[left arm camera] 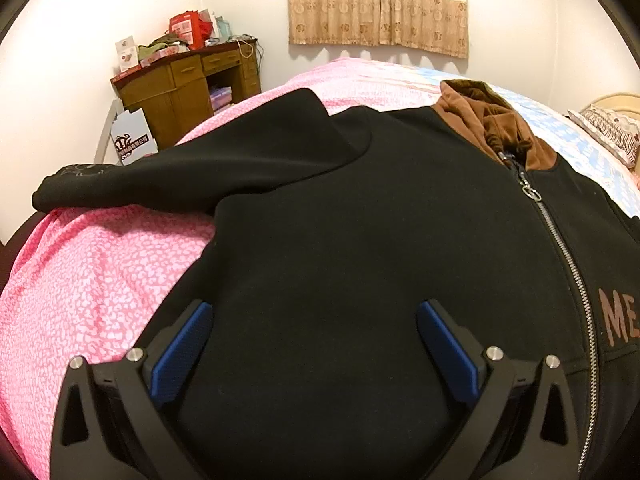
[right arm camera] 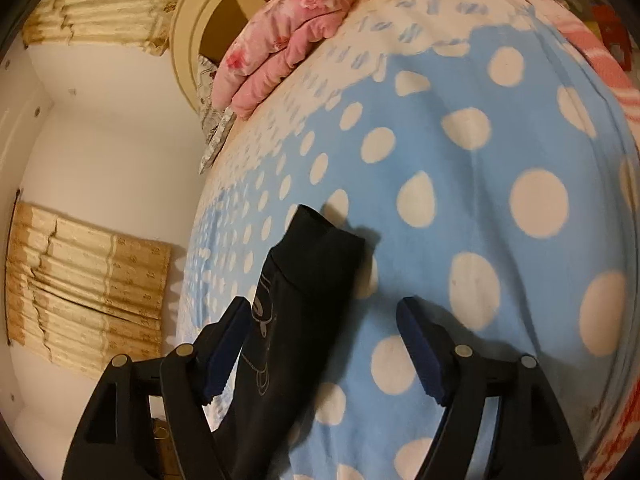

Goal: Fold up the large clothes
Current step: 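Grasp the black sleeve cuff with the right tool, then carry the sleeve across the hoodie front with the right tool and release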

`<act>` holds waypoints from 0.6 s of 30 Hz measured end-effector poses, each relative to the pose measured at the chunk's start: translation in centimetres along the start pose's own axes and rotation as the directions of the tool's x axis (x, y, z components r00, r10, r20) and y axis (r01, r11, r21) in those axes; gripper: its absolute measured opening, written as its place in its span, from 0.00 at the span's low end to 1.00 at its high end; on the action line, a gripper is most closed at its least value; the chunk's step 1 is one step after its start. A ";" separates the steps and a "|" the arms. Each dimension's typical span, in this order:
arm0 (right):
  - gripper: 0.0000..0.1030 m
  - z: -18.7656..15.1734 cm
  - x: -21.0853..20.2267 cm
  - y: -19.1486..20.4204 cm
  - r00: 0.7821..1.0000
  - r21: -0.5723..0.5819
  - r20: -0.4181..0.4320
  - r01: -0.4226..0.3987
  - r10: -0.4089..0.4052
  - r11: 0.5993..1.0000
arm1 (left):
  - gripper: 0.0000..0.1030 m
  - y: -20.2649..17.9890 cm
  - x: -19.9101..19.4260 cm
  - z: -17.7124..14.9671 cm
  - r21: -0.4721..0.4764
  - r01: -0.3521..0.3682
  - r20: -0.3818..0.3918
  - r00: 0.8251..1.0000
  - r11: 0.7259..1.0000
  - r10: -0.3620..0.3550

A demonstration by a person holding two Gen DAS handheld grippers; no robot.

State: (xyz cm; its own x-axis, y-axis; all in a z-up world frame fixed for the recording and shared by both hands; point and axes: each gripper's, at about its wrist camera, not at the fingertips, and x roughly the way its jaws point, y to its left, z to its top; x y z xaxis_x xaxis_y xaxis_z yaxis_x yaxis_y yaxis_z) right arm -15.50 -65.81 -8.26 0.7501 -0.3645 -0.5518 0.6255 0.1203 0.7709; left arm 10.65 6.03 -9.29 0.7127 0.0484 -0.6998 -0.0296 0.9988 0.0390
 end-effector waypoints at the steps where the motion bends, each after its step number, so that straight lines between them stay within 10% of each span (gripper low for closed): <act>1: 0.74 0.2 0.8 0.5 1.000 -0.030 -0.012 0.002 -0.002 1.000 | 1.00 0.0 0.0 0.0 0.000 0.000 0.001 1.000 1.000 0.000; 5: 0.72 0.7 2.8 2.0 0.998 -0.103 -0.002 0.060 -0.061 0.993 | 1.00 0.0 0.0 0.0 0.000 0.000 0.001 1.000 1.000 0.000; 7: 0.29 0.6 3.5 2.8 0.989 -0.173 -0.007 0.147 -0.151 0.974 | 1.00 0.0 0.0 0.0 -0.001 0.001 0.001 1.000 1.000 -0.001; 12: 0.18 -0.3 1.7 4.9 0.986 -0.275 0.017 0.162 -0.164 0.948 | 1.00 0.3 -0.2 0.0 -0.005 0.008 0.007 1.000 1.000 -0.008; 18: 0.09 -8.1 -5.6 18.5 0.997 -0.648 0.063 0.005 0.048 0.762 | 1.00 0.4 -0.3 -0.1 -0.009 0.013 0.014 1.000 1.000 -0.013</act>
State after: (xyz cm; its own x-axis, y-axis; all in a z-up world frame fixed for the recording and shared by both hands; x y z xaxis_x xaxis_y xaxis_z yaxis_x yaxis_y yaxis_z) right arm -6.41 -54.04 6.52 0.7639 -0.4161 -0.4932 0.6191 0.6883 0.3781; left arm 10.35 6.39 -9.18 0.7230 0.0351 -0.6899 -0.0261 0.9994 0.0235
